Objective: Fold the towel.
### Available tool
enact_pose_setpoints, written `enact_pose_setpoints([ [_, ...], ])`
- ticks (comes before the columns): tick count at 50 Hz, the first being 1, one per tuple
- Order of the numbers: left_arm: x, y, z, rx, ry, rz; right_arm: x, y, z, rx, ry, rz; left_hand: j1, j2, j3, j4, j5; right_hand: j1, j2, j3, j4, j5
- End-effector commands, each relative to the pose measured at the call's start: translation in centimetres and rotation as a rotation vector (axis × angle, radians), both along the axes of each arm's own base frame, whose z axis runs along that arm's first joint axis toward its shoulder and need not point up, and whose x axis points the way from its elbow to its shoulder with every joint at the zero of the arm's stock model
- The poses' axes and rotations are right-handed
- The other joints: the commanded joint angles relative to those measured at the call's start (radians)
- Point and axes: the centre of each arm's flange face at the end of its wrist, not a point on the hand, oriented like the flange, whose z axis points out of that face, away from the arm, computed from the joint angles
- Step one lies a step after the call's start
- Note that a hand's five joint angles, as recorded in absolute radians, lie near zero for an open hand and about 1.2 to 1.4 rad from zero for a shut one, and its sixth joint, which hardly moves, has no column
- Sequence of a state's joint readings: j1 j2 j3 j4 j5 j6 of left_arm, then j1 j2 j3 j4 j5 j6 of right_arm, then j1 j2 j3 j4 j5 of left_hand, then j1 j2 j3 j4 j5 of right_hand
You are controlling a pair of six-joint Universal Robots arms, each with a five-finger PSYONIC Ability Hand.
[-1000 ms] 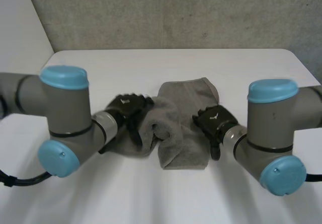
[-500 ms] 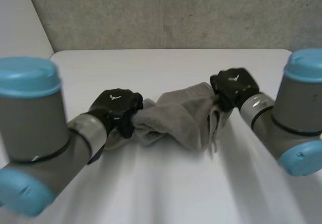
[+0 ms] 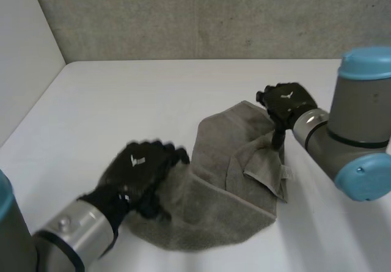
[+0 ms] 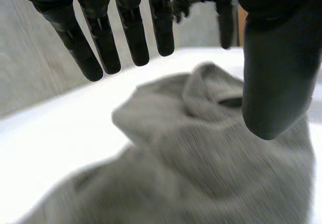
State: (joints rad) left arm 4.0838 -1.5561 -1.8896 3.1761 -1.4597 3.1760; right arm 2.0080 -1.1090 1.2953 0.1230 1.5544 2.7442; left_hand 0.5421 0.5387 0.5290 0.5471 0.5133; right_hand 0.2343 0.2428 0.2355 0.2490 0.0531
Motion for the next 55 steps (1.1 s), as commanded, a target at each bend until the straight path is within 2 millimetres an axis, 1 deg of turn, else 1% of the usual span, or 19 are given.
enact_pose_setpoints([
  [1, -0.8, -3.4, 3.9, -0.114, 0.077, 0.047, -1.7, 2.6, 3.5, -0.062, -0.019, -0.001, -0.085, -0.082, -0.072, -0.09, -0.231, -0.06, -0.068, -0.061, -0.075, -0.053],
  [3, -1.2, -4.1, 3.7, -0.109, 0.074, 0.049, -2.3, 3.9, 3.1, -0.044, -0.008, 0.016, -0.082, -0.079, -0.069, -0.087, -0.228, -0.06, -0.068, -0.061, -0.075, -0.053],
  [4, -1.7, -5.0, 2.7, -0.084, 0.052, 0.051, -2.3, 3.9, 3.1, -0.044, -0.008, 0.016, -0.076, -0.073, -0.063, -0.081, -0.222, -0.06, -0.068, -0.061, -0.075, -0.053],
  [5, -1.7, -5.0, 2.7, -0.084, 0.052, 0.051, -2.6, 4.6, 2.3, -0.021, 0.008, 0.029, -0.076, -0.073, -0.063, -0.081, -0.222, -0.06, -0.068, -0.061, -0.075, -0.053],
  [7, -2.4, -6.1, 1.1, -0.041, -0.008, 0.046, -2.9, 5.2, 1.6, 0.0, 0.026, 0.044, -0.076, -0.073, -0.063, -0.081, -0.222, -0.06, -0.068, -0.061, -0.075, -0.053],
  [9, -2.7, -6.5, 0.2, -0.025, -0.051, 0.038, -3.4, 6.2, -0.2, 0.036, 0.057, 0.058, -0.076, -0.073, -0.063, -0.081, -0.222, -0.06, -0.068, -0.061, -0.075, -0.053],
  [13, -2.9, -7.1, -1.6, -0.004, -0.14, 0.019, -3.7, 6.4, -1.8, 0.035, 0.053, 0.05, -0.082, -0.079, -0.069, -0.087, -0.228, -0.047, -0.055, -0.048, -0.061, -0.04],
  [18, -3.5, -7.0, -4.9, 0.025, -0.255, -0.037, -3.7, 6.7, -3.7, -0.002, 0.033, 0.05, -0.085, -0.081, -0.072, -0.09, -0.231, -0.023, -0.032, -0.024, -0.038, -0.016],
  [23, -3.9, -6.9, -6.6, 0.055, -0.284, -0.053, -3.3, 6.8, -5.6, 0.008, 0.032, 0.067, -0.085, -0.081, -0.072, -0.09, -0.231, 0.053, 0.045, 0.052, 0.039, 0.06],
  [32, -5.1, -6.9, -7.7, 0.004, -0.253, -0.077, -2.8, 5.6, -8.4, 0.042, 0.05, 0.059, -0.085, -0.081, -0.072, -0.09, -0.231, 0.121, 0.112, 0.12, 0.106, 0.127],
  [43, -6.4, -5.8, -8.6, -0.016, -0.246, -0.123, -2.6, 5.2, -9.1, 0.025, 0.049, 0.051, -0.085, -0.081, -0.072, -0.09, -0.231, 0.203, 0.194, 0.202, 0.188, 0.21],
  [46, -6.4, -5.7, -8.8, -0.012, -0.248, -0.125, -2.6, 4.9, -9.3, 0.023, 0.049, 0.048, -0.082, -0.079, -0.069, -0.087, -0.228, 0.294, 0.285, 0.293, 0.279, 0.301],
  [48, -6.5, -5.6, -9.1, -0.008, -0.254, -0.131, -2.5, 4.7, -9.4, 0.02, 0.048, 0.048, -0.07, -0.067, -0.057, -0.075, -0.216, 0.507, 0.499, 0.506, 0.492, 0.514],
  [49, -6.6, -5.4, -9.1, -0.006, -0.256, -0.136, -2.5, 4.7, -9.4, 0.02, 0.048, 0.048, -0.03, -0.026, -0.016, -0.035, -0.175, 0.508, 0.5, 0.507, 0.494, 0.515],
  [50, -6.6, -5.2, -9.2, -0.004, -0.26, -0.14, -2.5, 4.5, -9.3, 0.015, 0.045, 0.046, 0.116, 0.12, 0.129, 0.111, -0.03, 0.662, 0.654, 0.661, 0.648, 0.669],
  [51, -6.6, -5.2, -9.2, -0.004, -0.26, -0.14, -2.5, 4.5, -9.3, 0.015, 0.045, 0.046, 0.118, 0.121, 0.131, 0.113, -0.028, 0.664, 0.655, 0.663, 0.649, 0.671],
  [53, -6.6, -4.9, -8.6, -0.014, -0.256, -0.139, -2.6, 4.2, -8.6, -0.005, 0.037, 0.038, 0.626, 0.63, 0.639, 0.621, 0.48, 1.047, 1.038, 1.045, 1.032, 1.053],
  [54, -6.6, -4.9, -8.6, -0.014, -0.256, -0.139, -2.6, 4.2, -8.6, -0.005, 0.037, 0.038, 0.628, 0.632, 0.642, 0.624, 0.483, 1.048, 1.04, 1.047, 1.034, 1.055],
  [55, -6.6, -4.7, -8.2, -0.02, -0.253, -0.139, -2.6, 3.9, -7.7, -0.029, 0.028, 0.037, 0.8, 0.803, 0.813, 0.795, 0.654, 1.161, 1.152, 1.16, 1.146, 1.168],
])
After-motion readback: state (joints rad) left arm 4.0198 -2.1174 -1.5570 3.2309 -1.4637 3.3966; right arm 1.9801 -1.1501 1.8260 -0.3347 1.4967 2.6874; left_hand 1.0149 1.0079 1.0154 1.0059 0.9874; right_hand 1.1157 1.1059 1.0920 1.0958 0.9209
